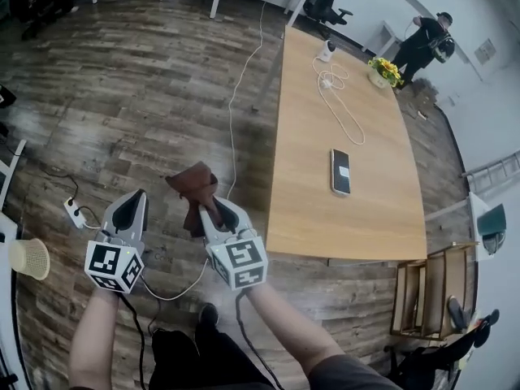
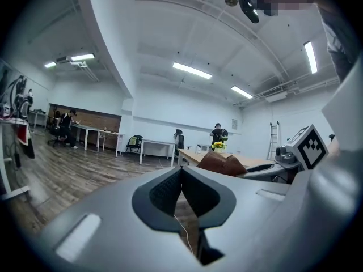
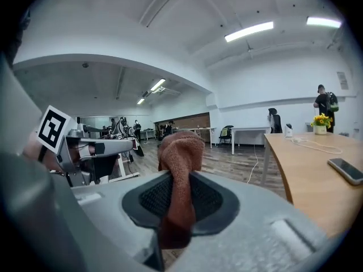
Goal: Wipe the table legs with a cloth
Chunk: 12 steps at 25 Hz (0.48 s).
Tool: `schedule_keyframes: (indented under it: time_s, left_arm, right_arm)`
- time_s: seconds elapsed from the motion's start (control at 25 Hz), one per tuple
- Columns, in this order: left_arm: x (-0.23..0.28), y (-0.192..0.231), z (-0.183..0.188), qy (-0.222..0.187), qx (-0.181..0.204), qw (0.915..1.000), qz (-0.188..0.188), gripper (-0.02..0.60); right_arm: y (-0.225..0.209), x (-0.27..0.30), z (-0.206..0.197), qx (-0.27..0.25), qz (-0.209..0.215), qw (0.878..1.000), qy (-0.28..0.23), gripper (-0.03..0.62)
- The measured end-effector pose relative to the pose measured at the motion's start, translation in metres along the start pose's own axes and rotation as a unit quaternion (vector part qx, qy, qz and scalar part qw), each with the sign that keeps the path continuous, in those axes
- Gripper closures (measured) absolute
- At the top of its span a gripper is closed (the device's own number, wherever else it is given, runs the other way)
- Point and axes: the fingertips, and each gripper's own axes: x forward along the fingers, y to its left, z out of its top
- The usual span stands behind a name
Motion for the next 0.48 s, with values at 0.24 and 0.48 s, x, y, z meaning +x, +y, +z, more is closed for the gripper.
schedule_keyframes:
  time_s: [0.24,0.48]
  left_arm:
    - [-0.004,0.002,0.058,0.003,-0.001,0.9998,0.019,0.563]
    - [-0.036,-0.038,0.083,0.01,-0.039,0.9992,0.007,0.563]
  right_arm:
    - [-0.01,-0.007,0.064,-0.009,-0.003,1.0,-0.021,0.526]
    - [-0.001,-0.054,0.084,0.009,-0.019,0.999,-0.032,0.526]
